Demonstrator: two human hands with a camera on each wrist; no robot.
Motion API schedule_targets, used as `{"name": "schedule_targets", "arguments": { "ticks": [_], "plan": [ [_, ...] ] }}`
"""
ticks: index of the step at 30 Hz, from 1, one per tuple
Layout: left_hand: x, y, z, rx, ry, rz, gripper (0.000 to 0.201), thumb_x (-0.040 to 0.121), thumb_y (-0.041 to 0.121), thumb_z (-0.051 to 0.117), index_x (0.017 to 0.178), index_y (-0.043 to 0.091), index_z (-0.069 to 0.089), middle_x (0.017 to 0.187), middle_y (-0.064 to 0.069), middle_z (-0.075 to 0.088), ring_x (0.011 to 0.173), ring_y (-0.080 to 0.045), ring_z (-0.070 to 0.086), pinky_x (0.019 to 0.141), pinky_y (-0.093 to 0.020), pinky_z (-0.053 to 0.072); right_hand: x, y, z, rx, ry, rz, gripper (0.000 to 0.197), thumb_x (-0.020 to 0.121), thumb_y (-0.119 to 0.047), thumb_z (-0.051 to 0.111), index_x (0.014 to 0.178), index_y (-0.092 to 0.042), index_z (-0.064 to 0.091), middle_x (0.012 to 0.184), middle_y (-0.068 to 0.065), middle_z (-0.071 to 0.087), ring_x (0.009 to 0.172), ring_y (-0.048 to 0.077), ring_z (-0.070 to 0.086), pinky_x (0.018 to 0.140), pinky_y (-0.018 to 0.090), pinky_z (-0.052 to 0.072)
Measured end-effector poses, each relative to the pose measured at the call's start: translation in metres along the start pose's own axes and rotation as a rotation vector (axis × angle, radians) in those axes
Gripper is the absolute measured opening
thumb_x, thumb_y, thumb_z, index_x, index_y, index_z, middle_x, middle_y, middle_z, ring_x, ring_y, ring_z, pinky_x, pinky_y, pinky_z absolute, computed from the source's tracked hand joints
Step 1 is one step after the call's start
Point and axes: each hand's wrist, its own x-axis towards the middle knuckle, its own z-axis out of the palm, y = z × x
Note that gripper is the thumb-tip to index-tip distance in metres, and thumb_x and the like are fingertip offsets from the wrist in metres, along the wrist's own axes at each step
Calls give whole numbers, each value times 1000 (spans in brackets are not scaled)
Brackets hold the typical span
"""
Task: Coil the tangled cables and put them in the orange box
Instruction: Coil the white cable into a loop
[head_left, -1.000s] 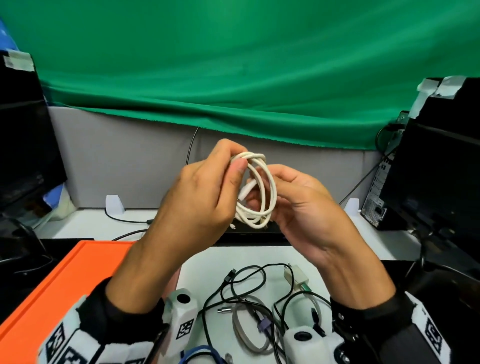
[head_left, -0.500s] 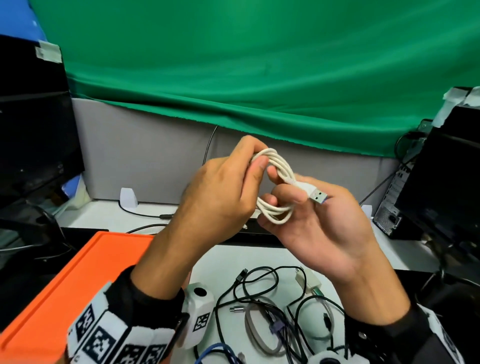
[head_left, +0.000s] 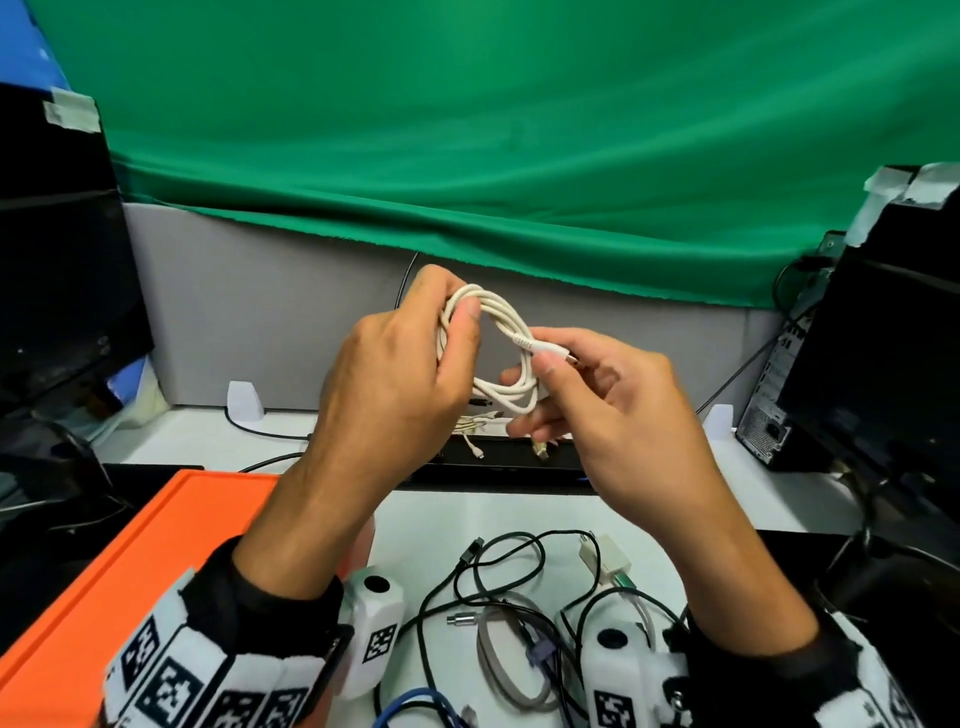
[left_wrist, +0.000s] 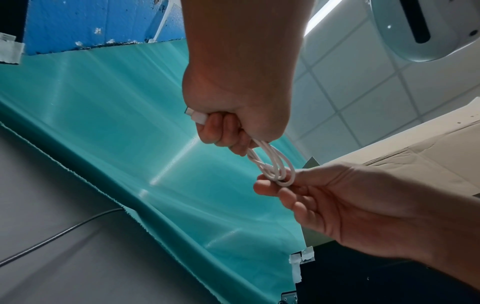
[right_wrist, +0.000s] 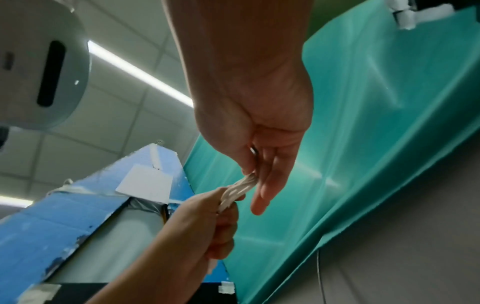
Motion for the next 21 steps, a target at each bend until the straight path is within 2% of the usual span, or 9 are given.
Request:
{"name": "schedule_targets", "arguments": {
  "ticks": [3,5,8,10,12,14,16,18,21],
  "plan": [
    [5,-7,-7,-87,4,-49,20,97,46,58,91,28,54,53,4,53,48,-13,44,51,-37,40,3,0,-17,22,6,-4,18,103,-13,55,100,-21,71,87,4,78,72,23,77,75,47,63],
    [8,-8,-11,-166,-18,-84,27,93,49,65,87,25,55,50,1,51,45,-13,37,51,-35,38,5,-1,-26,100,-18,34,17,103,-12,54,100,-15,70,89,7,78,75,26,77,77,44,63],
    [8,-10,-17,-388,-279,-156,29,87,48,73,89,21,63,52,1,50,46,-6,38,49,-21,31,7,0,-30,176,-6,82,14,104,-12,53,101,-11,67,90,7,79,74,27,77,71,35,62],
    [10,-16,-22,-556,-462,-177,27,82,41,77,96,20,66,63,-15,56,57,-13,48,56,-24,36,10,0,-34,216,0,84,13,103,-11,53,101,-9,65,89,9,79,75,29,77,69,33,62],
    [13,-20,-25,-599,-440,-177,27,79,33,81,97,18,67,62,-17,47,56,-19,39,53,-26,30,11,0,-39,226,-13,80,13,103,-12,53,101,-9,65,89,12,78,78,30,77,70,33,61],
    [13,-19,-22,-620,-369,-171,25,82,24,82,95,11,67,58,-6,41,49,-10,32,46,-18,26,11,2,-40,261,-19,113,12,103,-14,52,100,-10,64,90,12,78,79,31,77,69,32,61],
    [10,-12,-18,-685,-390,-181,21,88,21,70,100,4,64,56,5,43,46,-2,30,45,-11,26,12,4,-37,340,-35,185,11,102,-18,53,100,-13,63,96,12,78,82,30,77,68,31,62],
    [7,-9,-15,-795,-439,-195,21,96,23,61,106,4,61,60,9,45,51,-4,30,47,-15,26,14,5,-32,465,-39,251,11,100,-22,55,101,-15,64,103,11,77,84,30,77,66,31,62],
    [7,-6,-8,-862,-371,-211,17,97,25,54,105,9,57,60,7,47,54,-11,37,48,-23,33,14,2,-22,642,-29,286,14,100,-21,53,107,-12,61,109,16,76,84,32,77,63,30,63]
  ]
}}
